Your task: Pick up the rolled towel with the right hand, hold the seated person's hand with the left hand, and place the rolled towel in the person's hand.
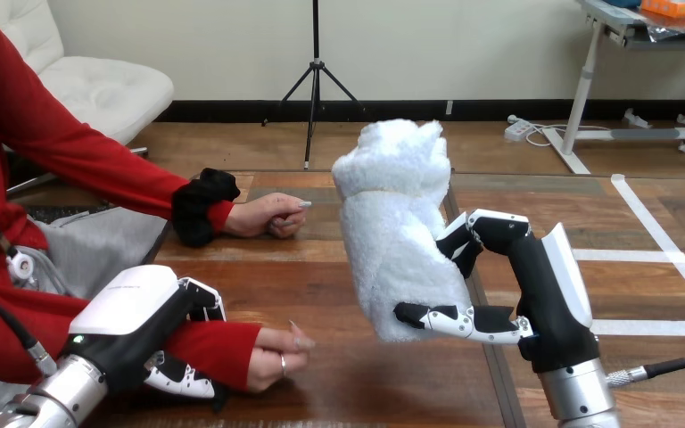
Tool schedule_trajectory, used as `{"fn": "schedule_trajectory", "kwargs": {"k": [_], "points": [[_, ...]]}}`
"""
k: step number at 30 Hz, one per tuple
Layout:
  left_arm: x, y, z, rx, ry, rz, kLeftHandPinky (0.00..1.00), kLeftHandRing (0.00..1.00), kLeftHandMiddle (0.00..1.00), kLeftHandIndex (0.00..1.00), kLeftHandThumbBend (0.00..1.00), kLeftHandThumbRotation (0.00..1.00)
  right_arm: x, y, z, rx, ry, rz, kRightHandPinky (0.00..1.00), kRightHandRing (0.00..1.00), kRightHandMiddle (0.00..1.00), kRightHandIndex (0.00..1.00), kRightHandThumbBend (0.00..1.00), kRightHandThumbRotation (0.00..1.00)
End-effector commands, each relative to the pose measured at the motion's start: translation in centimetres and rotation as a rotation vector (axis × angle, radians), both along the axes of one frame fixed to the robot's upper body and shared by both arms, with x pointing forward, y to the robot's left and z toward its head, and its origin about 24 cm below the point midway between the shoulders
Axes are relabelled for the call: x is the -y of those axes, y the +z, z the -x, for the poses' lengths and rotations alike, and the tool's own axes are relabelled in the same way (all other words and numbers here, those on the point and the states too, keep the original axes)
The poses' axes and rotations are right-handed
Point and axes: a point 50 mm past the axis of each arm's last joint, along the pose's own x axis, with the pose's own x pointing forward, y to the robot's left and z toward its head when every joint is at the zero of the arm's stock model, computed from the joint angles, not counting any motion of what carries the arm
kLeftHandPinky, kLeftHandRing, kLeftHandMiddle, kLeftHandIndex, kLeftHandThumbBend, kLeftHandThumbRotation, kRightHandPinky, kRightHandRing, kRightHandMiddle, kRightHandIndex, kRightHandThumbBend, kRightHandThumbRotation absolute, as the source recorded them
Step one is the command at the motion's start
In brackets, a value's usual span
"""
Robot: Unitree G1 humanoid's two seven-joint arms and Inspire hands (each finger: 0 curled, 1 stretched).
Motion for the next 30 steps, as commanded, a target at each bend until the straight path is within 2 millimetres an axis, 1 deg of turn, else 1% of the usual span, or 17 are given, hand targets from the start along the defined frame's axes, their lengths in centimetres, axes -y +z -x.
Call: {"fn": "schedule_trajectory", "kwargs": {"k": [1,12,24,30], "points": [[1.6,3.9,-1.7,0.170,-0.065,0.067,0.26,0.32,0.38,0.39,0.77,0.08,-0.5,3.0,-2.6,0.133,-0.006,-0.006,0.26,0.30,0.36,0.35,0.83,0.00],[2.3,4.8,-1.7,0.197,-0.083,0.063,0.25,0.32,0.37,0.39,0.77,0.09,-0.9,2.4,-2.9,0.111,-0.010,0.012,0.27,0.30,0.37,0.35,0.86,0.00],[3.1,5.7,-1.9,0.224,-0.115,0.096,0.26,0.32,0.38,0.40,0.77,0.07,-1.5,1.8,-2.9,0.089,-0.008,0.024,0.28,0.31,0.37,0.35,0.88,0.00],[3.6,6.2,-2.1,0.245,-0.137,0.099,0.27,0.32,0.38,0.40,0.77,0.07,-1.8,1.5,-2.9,0.076,0.007,0.020,0.28,0.31,0.37,0.35,0.87,0.00]]}}
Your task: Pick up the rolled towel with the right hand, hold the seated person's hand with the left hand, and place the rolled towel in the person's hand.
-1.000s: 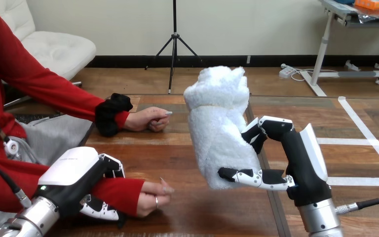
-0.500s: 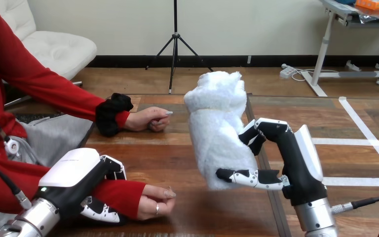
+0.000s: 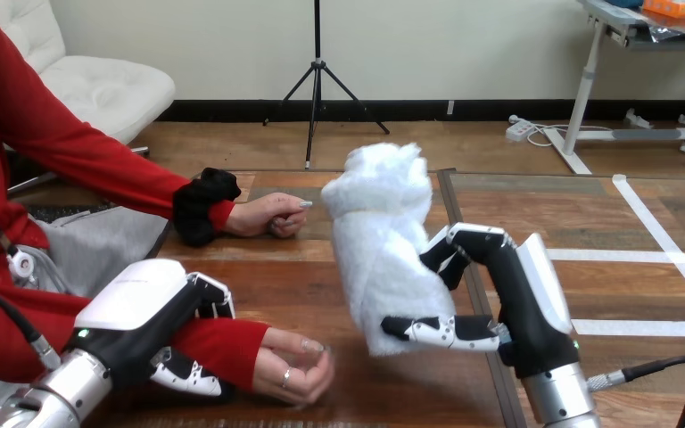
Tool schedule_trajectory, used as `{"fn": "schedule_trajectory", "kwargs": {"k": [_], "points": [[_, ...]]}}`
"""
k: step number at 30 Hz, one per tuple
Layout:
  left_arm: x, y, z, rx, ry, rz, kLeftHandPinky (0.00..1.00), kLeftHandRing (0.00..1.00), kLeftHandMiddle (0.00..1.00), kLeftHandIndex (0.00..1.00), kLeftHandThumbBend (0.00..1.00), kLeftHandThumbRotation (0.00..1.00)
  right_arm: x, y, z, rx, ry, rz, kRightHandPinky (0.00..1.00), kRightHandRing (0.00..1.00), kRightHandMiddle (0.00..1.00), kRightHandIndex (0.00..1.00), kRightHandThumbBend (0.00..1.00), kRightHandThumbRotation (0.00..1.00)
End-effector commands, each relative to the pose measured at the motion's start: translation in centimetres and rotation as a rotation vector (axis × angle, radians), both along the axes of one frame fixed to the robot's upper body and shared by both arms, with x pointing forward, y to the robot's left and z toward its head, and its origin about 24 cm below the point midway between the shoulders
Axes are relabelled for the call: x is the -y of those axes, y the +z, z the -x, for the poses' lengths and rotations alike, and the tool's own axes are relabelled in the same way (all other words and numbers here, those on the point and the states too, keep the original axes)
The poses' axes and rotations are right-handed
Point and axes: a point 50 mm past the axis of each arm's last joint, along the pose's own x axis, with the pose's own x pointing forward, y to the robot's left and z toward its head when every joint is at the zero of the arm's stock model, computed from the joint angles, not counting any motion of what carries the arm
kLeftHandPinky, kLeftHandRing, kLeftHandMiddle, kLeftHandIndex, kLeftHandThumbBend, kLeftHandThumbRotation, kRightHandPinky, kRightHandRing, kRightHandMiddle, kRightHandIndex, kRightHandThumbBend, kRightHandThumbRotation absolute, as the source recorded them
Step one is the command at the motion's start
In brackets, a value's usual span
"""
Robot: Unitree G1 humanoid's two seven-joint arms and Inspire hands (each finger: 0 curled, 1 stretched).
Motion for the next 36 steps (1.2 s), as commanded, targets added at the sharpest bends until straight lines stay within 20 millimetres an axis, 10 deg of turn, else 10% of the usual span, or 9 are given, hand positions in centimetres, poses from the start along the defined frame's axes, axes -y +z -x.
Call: {"fn": "schedule_trajectory", "kwargs": {"k": [1,36], "points": [[2.8,4.9,-2.2,0.222,-0.104,0.106,0.27,0.32,0.38,0.40,0.77,0.07,-0.9,3.2,-2.6,0.134,0.020,-0.034,0.28,0.31,0.37,0.35,0.87,0.00],[5.4,6.4,-4.0,0.267,-0.165,0.115,0.25,0.31,0.37,0.39,0.80,0.09,-4.1,1.9,0.2,0.136,0.161,-0.067,0.26,0.29,0.35,0.33,0.87,0.00]]}}
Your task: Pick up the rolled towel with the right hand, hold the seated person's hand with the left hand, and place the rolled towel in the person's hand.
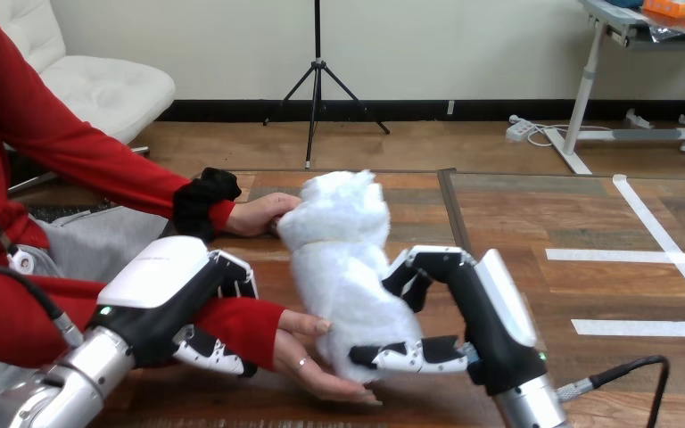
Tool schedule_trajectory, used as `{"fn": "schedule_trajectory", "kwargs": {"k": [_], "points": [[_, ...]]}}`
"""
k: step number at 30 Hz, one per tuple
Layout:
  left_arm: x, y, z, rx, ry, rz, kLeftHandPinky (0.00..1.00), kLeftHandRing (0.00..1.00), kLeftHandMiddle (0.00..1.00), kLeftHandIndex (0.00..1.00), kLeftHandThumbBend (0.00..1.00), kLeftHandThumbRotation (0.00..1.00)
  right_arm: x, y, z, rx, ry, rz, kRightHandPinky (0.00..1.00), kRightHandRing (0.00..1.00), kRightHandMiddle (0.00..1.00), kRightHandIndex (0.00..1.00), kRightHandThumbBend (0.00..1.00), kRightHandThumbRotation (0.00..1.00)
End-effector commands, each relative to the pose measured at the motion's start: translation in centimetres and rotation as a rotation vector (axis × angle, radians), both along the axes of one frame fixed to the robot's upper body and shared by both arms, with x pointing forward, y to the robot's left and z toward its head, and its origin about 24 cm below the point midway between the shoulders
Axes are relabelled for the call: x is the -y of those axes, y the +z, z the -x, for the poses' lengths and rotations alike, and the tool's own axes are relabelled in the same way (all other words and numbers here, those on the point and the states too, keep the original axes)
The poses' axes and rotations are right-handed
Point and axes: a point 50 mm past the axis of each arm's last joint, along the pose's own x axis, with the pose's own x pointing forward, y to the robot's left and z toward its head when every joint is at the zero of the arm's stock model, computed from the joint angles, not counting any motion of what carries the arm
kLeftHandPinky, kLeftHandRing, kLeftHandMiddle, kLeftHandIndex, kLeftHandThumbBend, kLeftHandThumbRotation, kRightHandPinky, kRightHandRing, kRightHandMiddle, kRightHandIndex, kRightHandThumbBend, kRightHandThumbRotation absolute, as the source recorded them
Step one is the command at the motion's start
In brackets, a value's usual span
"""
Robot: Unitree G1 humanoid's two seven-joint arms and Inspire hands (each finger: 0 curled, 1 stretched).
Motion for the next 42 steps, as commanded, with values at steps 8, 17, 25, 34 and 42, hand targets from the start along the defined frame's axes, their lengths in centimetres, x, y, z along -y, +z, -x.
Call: {"fn": "schedule_trajectory", "kwargs": {"k": [8,17,25,34,42], "points": [[3.7,5.5,-2.6,0.241,-0.139,0.079,0.24,0.30,0.36,0.39,0.80,0.09,-2.0,2.2,-0.1,0.137,0.058,-0.086,0.25,0.29,0.34,0.32,0.85,0.00],[3.9,5.7,-2.7,0.246,-0.152,0.090,0.24,0.29,0.36,0.38,0.80,0.07,-3.3,2.1,1.3,0.141,0.109,-0.150,0.24,0.27,0.33,0.31,0.81,0.00],[4.0,5.8,-2.8,0.246,-0.158,0.097,0.25,0.30,0.36,0.38,0.81,0.05,-4.4,2.3,2.8,0.149,0.136,-0.180,0.24,0.27,0.32,0.29,0.79,0.00],[4.2,5.8,-3.0,0.247,-0.166,0.092,0.26,0.31,0.37,0.39,0.81,0.05,-4.9,2.6,3.8,0.158,0.150,-0.188,0.23,0.26,0.32,0.28,0.75,0.00],[4.5,5.8,-3.1,0.241,-0.170,0.095,0.26,0.31,0.37,0.39,0.81,0.06,-4.9,2.6,4.0,0.157,0.139,-0.191,0.23,0.26,0.32,0.28,0.74,0.00]]}}
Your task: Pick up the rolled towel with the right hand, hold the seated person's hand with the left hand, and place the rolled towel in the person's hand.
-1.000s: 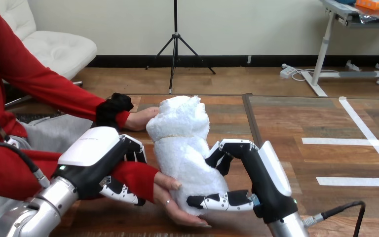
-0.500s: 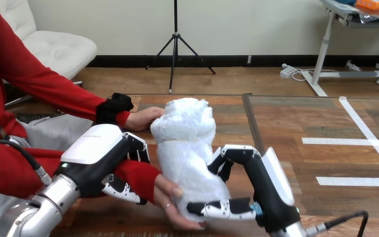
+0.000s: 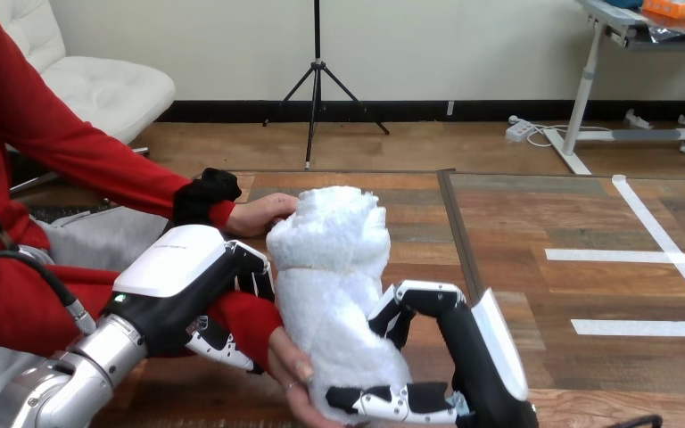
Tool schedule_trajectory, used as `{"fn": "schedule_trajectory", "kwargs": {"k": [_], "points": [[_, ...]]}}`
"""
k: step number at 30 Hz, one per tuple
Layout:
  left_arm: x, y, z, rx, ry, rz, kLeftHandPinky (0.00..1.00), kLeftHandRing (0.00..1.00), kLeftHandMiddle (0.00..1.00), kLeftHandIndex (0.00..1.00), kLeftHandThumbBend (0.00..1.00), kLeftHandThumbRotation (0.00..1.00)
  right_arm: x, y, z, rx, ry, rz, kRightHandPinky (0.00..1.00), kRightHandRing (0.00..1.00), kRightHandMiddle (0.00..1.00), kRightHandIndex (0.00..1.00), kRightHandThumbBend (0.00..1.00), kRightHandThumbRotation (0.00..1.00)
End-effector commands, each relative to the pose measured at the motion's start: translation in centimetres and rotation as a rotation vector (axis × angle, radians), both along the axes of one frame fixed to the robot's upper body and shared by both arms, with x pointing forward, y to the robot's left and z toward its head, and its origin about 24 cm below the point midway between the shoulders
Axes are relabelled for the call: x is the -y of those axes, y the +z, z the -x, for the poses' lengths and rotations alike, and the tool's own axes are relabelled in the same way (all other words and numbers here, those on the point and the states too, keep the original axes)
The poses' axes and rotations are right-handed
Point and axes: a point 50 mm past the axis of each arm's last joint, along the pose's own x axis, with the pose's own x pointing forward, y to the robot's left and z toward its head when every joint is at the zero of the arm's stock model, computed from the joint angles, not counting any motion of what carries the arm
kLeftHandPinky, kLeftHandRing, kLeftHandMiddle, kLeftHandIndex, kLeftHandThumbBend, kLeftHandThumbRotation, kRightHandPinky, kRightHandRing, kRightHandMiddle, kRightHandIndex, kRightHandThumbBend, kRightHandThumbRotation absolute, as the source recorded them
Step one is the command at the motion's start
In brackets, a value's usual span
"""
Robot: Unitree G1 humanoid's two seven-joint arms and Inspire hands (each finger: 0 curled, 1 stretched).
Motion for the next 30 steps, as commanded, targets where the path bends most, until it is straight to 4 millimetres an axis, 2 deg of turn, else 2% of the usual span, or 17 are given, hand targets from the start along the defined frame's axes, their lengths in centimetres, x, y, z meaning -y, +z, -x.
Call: {"fn": "schedule_trajectory", "kwargs": {"k": [1,30], "points": [[3.68,5.14,-2.73,0.219,-0.114,0.093,0.26,0.31,0.37,0.39,0.81,0.06,-2.55,2.80,-0.69,0.140,0.099,-0.071,0.23,0.26,0.32,0.28,0.74,0.00],[3.57,4.76,-2.65,0.216,-0.108,0.106,0.30,0.34,0.39,0.41,0.81,0.07,-2.01,2.52,-1.23,0.098,0.062,-0.086,0.22,0.25,0.31,0.28,0.72,0.00]]}}
